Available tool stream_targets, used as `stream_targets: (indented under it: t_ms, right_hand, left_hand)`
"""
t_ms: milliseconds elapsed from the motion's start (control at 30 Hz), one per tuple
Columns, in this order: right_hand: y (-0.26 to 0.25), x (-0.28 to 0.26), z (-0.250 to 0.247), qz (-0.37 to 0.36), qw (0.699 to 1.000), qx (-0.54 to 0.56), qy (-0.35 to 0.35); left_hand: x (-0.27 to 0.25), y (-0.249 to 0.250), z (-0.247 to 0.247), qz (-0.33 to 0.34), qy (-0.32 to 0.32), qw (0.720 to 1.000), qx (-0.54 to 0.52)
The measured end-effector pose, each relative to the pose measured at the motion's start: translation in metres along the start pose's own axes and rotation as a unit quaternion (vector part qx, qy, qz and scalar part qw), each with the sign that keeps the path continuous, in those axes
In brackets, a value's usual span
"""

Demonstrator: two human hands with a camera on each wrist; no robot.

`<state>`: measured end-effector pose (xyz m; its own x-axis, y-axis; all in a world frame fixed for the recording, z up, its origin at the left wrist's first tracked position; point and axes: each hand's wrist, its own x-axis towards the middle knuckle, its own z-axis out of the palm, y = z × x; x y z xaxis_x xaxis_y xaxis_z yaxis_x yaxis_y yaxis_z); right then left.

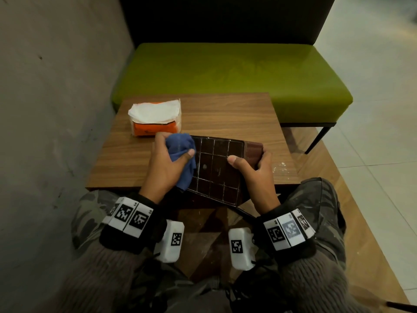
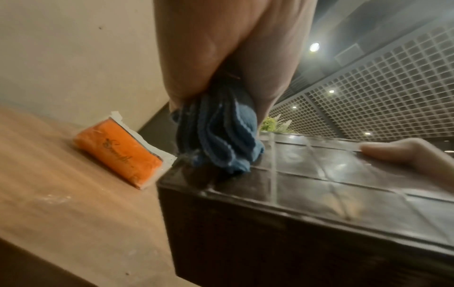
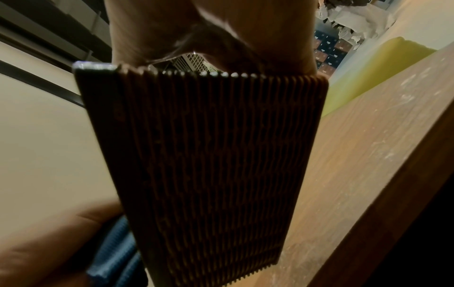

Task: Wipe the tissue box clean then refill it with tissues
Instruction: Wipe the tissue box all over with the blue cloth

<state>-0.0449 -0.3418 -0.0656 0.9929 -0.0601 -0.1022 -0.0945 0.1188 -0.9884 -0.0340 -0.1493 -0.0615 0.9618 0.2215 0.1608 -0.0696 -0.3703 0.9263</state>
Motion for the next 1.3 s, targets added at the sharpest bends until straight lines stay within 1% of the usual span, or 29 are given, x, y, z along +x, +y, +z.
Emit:
stream_targets:
  t_ms: [67,167,233,300,367,433,500,600,667,733,767,833,867,933,1033,1100,1167,1233,1267,1300]
  right_hand:
    - [0.000,0.001,0.002,0.005,1.000,0.010,-0.004]
    - [-0.002,0.001,0.002,-0.004,1.000,0.006,-0.014]
    - [-0.001,0.001,0.002,-0.016,1.000,-0.003,-0.010]
    - [0.000,0.001,0.001,-0.015,1.000,0.001,0.005]
    - [0.001,0.003,-0.001,-0.011,1.000,0.013,0.023]
    - [0.000,0.005,-0.004,-0.014,0.999,0.007,0.030]
    - [0.001,0.006,-0.004,-0.017,0.999,-0.013,0.025]
    - [0.004,0.005,-0.002,-0.022,0.999,-0.028,0.019]
    - [0.003,0.004,-0.001,-0.026,0.999,-0.022,0.021]
    - [0.002,0.005,-0.002,-0.031,0.999,-0.010,0.033]
    - [0.000,0.006,-0.004,-0.032,0.999,-0.002,0.043]
    - [-0.002,0.007,-0.007,-0.033,0.998,0.003,0.053]
    - [-0.002,0.008,-0.008,-0.033,0.998,-0.002,0.050]
    - [-0.001,0.007,-0.007,-0.030,0.999,-0.011,0.035]
    - [0.003,0.004,-0.003,-0.017,0.999,-0.027,0.018]
    - [0.003,0.002,0.000,-0.017,0.999,-0.026,0.018]
    - [0.001,0.002,0.000,-0.025,0.999,-0.017,0.031]
    - [-0.002,0.004,-0.001,-0.037,0.998,-0.007,0.053]
    - [-0.004,0.005,-0.003,-0.041,0.997,-0.006,0.063]
    - [-0.004,0.006,-0.004,-0.045,0.997,-0.008,0.069]
  left_hand:
    - [-0.004,0.006,0.006,0.031,-0.014,0.999,0.011]
    - [0.007,0.013,0.004,0.024,0.026,0.999,-0.018]
    - [0.014,0.016,0.001,0.024,0.031,0.999,-0.019]
    - [0.008,0.013,0.003,0.028,0.003,1.000,0.005]
    - [-0.009,0.005,0.008,0.024,-0.045,0.998,0.035]
    - [-0.024,-0.002,0.011,0.015,-0.082,0.996,0.034]
    - [-0.025,-0.007,0.013,0.007,-0.068,0.997,0.035]
    - [-0.009,-0.003,0.013,0.007,-0.001,1.000,0.027]
    - [-0.003,0.001,0.012,0.021,0.003,1.000,0.006]
    - [-0.007,-0.003,0.010,0.029,-0.026,0.999,0.016]
    - [-0.012,-0.007,0.009,0.026,-0.053,0.998,0.031]
    - [-0.026,-0.012,0.009,0.001,-0.107,0.993,0.042]
    - [-0.030,-0.015,0.010,-0.013,-0.113,0.993,0.038]
    - [-0.030,-0.014,0.011,-0.020,-0.074,0.996,0.035]
    - [-0.017,-0.001,0.012,0.000,0.002,1.000,-0.005]
    - [-0.010,0.006,0.011,0.023,0.019,0.999,-0.036]
    - [-0.011,0.004,0.009,0.032,-0.003,0.999,-0.014]
    - [-0.020,-0.009,0.009,0.008,-0.052,0.998,0.024]
    - [-0.027,-0.015,0.009,-0.009,-0.072,0.997,0.027]
    - [-0.033,-0.019,0.010,-0.021,-0.079,0.996,0.020]
